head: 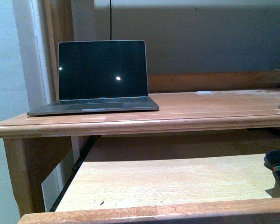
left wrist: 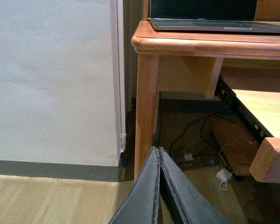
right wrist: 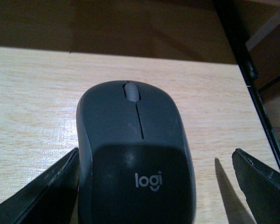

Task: Place mouse

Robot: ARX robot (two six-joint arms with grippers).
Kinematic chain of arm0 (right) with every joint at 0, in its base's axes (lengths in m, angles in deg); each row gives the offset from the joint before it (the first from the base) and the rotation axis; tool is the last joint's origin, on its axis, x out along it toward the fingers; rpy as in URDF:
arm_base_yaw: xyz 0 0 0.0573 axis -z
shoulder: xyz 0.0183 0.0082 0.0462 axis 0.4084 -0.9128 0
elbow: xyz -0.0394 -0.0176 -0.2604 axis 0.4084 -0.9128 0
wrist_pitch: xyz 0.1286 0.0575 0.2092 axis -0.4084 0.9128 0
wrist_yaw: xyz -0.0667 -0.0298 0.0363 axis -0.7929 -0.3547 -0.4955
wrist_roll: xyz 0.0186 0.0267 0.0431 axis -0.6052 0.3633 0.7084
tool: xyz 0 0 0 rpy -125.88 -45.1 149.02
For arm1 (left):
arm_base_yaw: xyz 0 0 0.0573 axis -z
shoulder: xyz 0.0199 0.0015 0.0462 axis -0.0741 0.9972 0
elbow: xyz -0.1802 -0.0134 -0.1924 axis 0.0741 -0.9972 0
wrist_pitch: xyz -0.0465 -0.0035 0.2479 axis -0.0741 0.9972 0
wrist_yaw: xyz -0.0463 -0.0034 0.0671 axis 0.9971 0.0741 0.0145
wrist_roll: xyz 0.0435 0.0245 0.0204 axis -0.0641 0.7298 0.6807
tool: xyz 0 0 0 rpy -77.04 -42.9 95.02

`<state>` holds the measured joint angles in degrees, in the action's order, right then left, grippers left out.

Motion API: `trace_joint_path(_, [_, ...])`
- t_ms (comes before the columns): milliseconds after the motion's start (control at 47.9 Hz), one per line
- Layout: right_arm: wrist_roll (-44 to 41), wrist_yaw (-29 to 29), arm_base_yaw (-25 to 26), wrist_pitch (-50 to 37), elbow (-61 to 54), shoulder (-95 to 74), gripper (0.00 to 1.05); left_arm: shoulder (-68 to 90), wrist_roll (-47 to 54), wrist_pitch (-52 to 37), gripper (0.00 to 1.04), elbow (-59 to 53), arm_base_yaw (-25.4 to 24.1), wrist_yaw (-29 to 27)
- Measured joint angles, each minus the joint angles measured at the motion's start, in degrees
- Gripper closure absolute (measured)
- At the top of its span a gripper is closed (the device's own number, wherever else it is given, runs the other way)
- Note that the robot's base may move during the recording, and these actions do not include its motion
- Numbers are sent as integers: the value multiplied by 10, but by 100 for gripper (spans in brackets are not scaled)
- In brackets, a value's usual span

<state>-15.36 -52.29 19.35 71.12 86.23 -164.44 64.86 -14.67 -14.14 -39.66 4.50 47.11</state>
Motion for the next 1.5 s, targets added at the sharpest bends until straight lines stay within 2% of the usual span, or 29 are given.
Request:
trace_joint_path(104, [9, -3, -2, 7, 16, -16, 8, -23, 0, 23, 102, 0, 0, 0])
trace_joint_path(146, [8, -1, -3, 8, 18, -18, 13, -28, 0, 28, 102, 0, 0, 0])
trace_joint_path(355, [10, 14, -7, 25, 30, -20, 47, -64, 0, 63, 102, 0, 0, 0])
trace_joint_path(501, [15, 18, -7, 54, 38, -7, 49, -78, 0, 78, 102, 0, 0, 0])
trace_joint_path(584, [21, 26, -14, 95, 53, 26, 49, -148, 0, 166, 102, 0, 0, 0])
trace_joint_path(647, [28, 28, -21, 122, 76, 48, 49, -171, 0, 177, 102, 0, 0, 0])
trace_joint_path(751, [47, 21, -44, 161, 156, 56, 49, -176, 0, 179, 102, 0, 0, 0])
trace_joint_path(856, [68, -16, -70, 174, 251, 7, 49, -177, 0, 180, 102, 0, 0, 0])
trace_joint_path(939, [80, -46, -90, 183, 324, -55, 49, -177, 0, 180, 89, 0, 0, 0])
trace_joint_path(1127, [106, -117, -137, 243, 531, -251, 49, -177, 0, 180, 48, 0, 0, 0])
trace_joint_path(1231, [106, -143, -150, 251, 604, -319, 49, -177, 0, 180, 27, 0, 0, 0])
trace_joint_path(1252, [122, -107, -156, 167, 636, -358, 7, -177, 1, 180, 8, 0, 0, 0])
trace_joint_path(1503, [124, 12, -106, 42, 394, -141, 7, -177, 1, 180, 8, 0, 0, 0])
